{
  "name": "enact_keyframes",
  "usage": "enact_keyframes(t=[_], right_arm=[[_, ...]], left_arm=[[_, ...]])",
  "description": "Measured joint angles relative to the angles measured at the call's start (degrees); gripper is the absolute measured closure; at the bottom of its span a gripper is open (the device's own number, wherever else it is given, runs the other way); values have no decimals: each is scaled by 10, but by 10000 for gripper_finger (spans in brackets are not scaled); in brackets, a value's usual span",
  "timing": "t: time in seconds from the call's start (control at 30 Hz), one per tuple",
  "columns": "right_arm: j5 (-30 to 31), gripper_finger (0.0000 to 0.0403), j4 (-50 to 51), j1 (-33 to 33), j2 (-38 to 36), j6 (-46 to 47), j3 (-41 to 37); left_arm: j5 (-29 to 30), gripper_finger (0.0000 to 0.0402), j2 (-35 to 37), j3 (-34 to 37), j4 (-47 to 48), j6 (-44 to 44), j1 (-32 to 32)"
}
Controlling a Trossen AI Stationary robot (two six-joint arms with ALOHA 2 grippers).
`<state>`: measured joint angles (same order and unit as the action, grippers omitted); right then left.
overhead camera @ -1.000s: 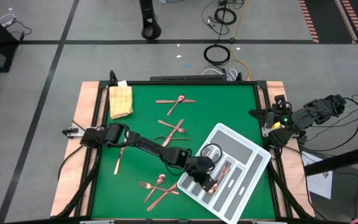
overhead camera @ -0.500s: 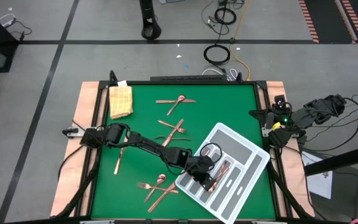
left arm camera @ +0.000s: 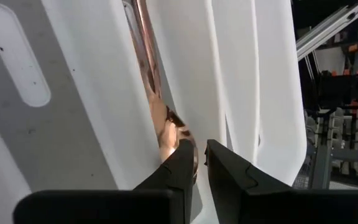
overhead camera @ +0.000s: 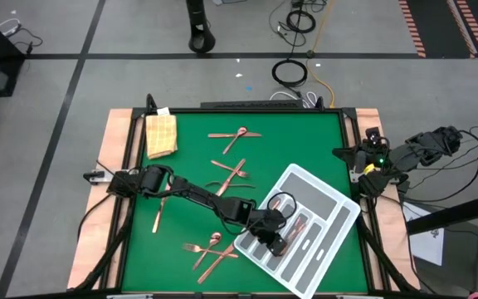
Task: Sort silverware
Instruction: Put the bronze fork into the silverware tray
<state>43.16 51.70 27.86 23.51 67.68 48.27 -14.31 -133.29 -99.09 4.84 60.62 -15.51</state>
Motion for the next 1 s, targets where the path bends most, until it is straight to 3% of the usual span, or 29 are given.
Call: enact_keyframes(t=[0.23, 0.47, 0.53, 0.6, 0.8, 0.9, 1.0], right_arm=[[0, 305, 0, 0, 0, -2, 0], [-5, 305, -5, 0, 0, -13, 0], [-13, 305, -4, 0, 0, -21, 0], [-15, 305, -5, 0, 0, -23, 0], [-13, 305, -5, 0, -2, -24, 0], [-13, 305, -4, 0, -2, -24, 0], [-10, 305, -4, 0, -1, -24, 0]], left_arm=[[-8, 350, 9, -16, -45, 18, 5], [-52, 350, 34, -131, -24, -67, 30], [-46, 350, 58, -164, 40, -127, 47], [1, 350, 96, -193, 167, -203, 65], [237, 350, 180, -216, 519, -346, 122], [256, 350, 203, -212, 639, -395, 156], [243, 350, 209, -188, 667, -466, 181]])
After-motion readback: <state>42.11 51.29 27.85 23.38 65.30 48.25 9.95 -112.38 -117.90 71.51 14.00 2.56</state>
